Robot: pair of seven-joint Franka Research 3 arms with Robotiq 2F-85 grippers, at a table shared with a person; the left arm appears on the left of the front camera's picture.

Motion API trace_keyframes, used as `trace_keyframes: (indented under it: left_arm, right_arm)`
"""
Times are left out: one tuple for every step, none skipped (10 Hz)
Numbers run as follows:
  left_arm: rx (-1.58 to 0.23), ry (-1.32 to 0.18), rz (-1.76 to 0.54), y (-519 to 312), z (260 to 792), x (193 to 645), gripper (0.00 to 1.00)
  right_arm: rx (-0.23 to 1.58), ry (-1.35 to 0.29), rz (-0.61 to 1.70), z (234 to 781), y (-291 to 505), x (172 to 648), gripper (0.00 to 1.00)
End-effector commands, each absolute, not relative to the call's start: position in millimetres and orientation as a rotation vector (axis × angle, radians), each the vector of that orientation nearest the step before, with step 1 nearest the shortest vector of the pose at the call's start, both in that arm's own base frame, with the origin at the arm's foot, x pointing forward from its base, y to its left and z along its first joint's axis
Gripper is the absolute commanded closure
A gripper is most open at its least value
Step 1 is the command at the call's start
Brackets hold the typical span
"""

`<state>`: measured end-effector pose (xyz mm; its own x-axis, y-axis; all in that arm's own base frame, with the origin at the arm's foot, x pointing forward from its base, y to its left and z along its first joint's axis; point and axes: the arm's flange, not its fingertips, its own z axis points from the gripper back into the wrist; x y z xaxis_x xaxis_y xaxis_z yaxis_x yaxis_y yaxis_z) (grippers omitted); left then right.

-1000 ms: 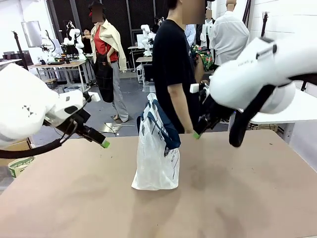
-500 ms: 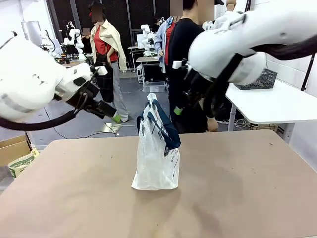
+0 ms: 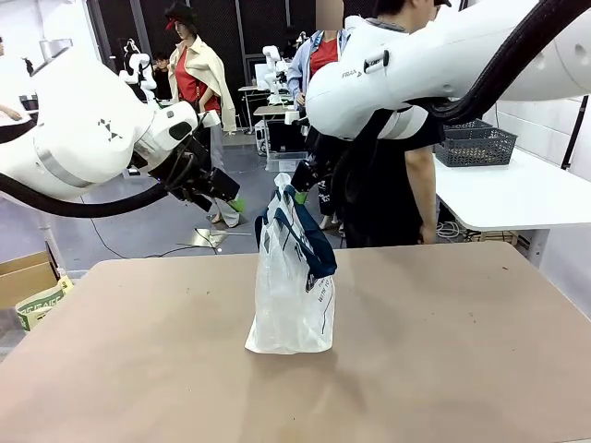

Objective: Transfer purchased items from the store into the shopping bag.
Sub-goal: Open the Reusable shopping bag in the center of the table.

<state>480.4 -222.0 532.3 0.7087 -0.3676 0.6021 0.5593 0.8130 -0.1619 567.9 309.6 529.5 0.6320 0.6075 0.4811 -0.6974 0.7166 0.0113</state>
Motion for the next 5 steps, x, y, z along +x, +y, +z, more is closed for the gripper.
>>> trace_keyframes:
  left_arm:
    - [-0.360,-0.594,-0.537,-222,534,477,0.00]
    - [-0.348,-0.586,-0.526,-222,532,480,0.00]
    - [-0.316,-0.527,-0.501,-226,524,473,0.00]
    - [-0.283,-0.493,-0.464,-230,541,465,0.00]
    - [-0.272,-0.422,-0.424,-233,557,457,0.00]
  right_arm:
    - [0.257,-0.477,0.756,530,304,559,0.00]
    - [0.257,-0.477,0.756,530,304,559,0.00]
    - [0.213,-0.474,0.752,531,311,566,0.00]
    - [0.232,-0.429,0.711,546,309,560,0.00]
    - [0.223,-0.359,0.698,566,307,559,0.00]
